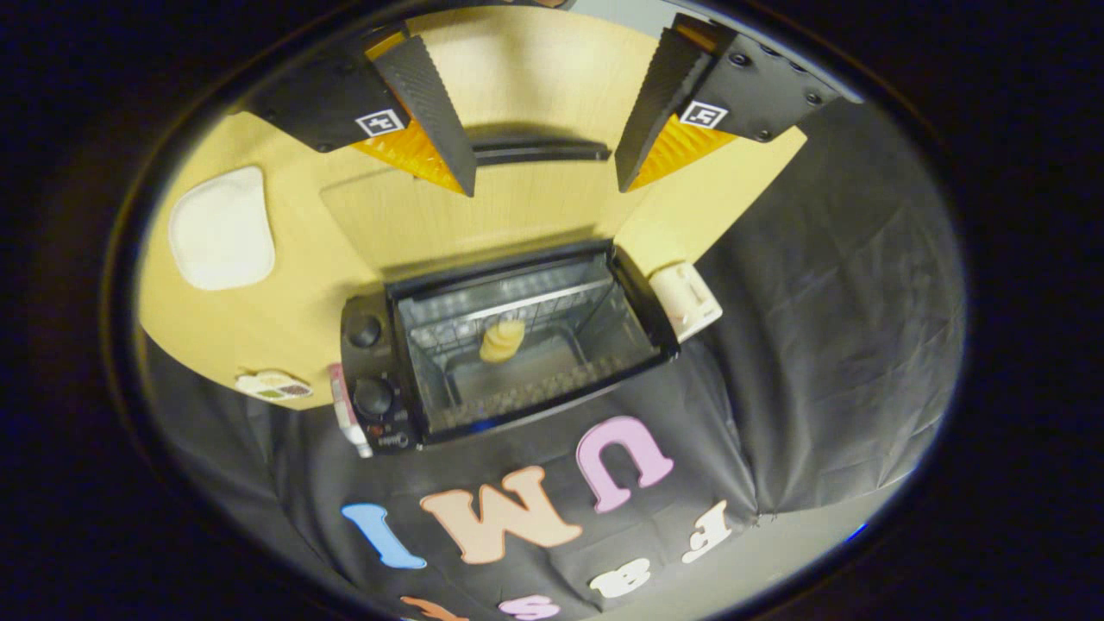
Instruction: Open the toaster oven, put the food inside, and close the toaster oven door.
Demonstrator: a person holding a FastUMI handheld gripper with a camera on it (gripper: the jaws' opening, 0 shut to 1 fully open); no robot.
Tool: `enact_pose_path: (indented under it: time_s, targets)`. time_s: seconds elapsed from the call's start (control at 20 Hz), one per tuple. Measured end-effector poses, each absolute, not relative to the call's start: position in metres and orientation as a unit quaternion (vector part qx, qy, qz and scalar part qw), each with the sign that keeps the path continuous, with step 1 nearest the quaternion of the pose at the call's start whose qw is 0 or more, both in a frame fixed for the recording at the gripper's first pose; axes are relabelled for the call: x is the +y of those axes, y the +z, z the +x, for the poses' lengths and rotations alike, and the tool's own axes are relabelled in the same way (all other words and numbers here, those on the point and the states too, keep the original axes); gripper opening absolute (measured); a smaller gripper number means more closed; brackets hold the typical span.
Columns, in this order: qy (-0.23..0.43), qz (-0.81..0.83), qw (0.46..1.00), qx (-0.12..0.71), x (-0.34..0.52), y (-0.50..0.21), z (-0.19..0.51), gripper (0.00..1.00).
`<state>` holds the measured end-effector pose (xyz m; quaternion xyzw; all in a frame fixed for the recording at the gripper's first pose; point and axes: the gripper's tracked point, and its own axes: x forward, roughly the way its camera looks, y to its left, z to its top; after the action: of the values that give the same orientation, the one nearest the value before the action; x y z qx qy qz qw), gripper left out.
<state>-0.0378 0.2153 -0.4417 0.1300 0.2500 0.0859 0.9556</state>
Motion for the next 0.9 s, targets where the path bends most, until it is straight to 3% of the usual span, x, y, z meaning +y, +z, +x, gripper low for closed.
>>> enact_pose_path:
  time_s: [0.45,0.6,0.9]
  targets:
    - [0.063,0.091,0.948,0.298,0.209,-0.485,-0.055,0.99]
    - [0.035,0.073,0.954,0.288,0.198,-0.487,-0.046,1.0]
    - [0.047,0.1,0.963,0.245,0.207,-0.456,-0.032,1.0]
